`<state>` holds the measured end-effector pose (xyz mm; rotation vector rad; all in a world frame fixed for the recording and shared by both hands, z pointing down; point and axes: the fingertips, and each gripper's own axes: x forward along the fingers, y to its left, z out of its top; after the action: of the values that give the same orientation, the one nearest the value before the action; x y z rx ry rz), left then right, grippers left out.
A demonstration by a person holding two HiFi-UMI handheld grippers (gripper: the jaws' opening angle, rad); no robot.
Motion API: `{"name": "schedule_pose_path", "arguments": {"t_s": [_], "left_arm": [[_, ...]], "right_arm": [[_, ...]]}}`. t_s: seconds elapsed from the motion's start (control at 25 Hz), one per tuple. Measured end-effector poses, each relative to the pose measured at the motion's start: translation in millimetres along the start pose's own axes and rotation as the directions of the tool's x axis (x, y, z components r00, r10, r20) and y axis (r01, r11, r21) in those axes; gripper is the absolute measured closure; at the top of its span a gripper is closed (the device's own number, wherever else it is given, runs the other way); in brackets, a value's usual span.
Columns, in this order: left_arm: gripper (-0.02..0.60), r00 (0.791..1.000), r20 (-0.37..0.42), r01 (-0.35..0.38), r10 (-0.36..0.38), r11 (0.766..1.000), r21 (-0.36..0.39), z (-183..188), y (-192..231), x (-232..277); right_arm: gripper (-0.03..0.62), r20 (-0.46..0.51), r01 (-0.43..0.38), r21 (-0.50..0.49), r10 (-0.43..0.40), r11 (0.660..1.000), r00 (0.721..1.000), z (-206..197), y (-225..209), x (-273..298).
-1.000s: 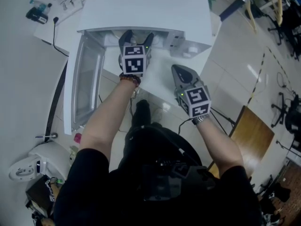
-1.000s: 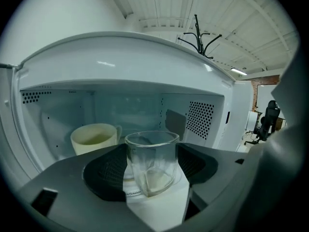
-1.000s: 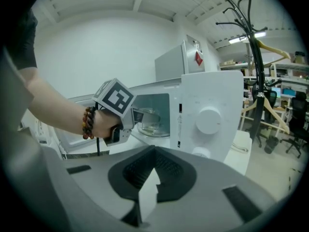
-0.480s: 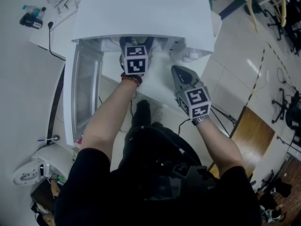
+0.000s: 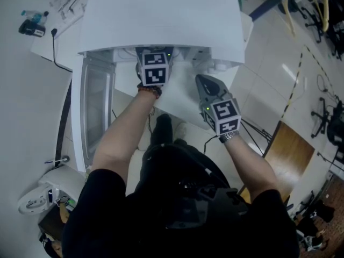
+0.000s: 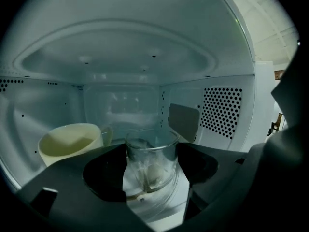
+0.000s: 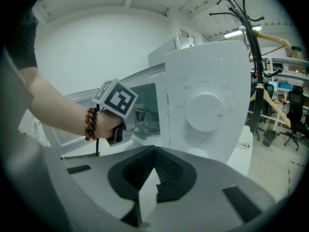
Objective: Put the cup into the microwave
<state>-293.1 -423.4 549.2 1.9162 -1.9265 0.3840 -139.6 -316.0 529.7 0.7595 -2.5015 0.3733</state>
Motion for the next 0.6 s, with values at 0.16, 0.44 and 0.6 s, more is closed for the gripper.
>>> {"name": "schedule_pose_path", "arguments": {"t_s": [0.16,0.44,0.6], "left_arm": [[0.249,1.0,-0.02,0.0,0.0,1.0,0.013,-4,-2,2],[0.245,0.999,-0.041,-0.005,0.006,1.0,0.029,-9,-3,1],[0.244,0.999,-0.048,-0.014,0.015,1.0,0.011,-12,-1,-3]], "right_arm": [[0.592,-0.002,-0.001,0.0,0.001,1.0,1.0,1,-1,1],[0.592,0.007,-0.002,0.003,0.002,1.0,1.0,4,0,0],[0.592,0.013,0.001,-0.003,0.0,1.0,1.0,4,2,-1]]}}
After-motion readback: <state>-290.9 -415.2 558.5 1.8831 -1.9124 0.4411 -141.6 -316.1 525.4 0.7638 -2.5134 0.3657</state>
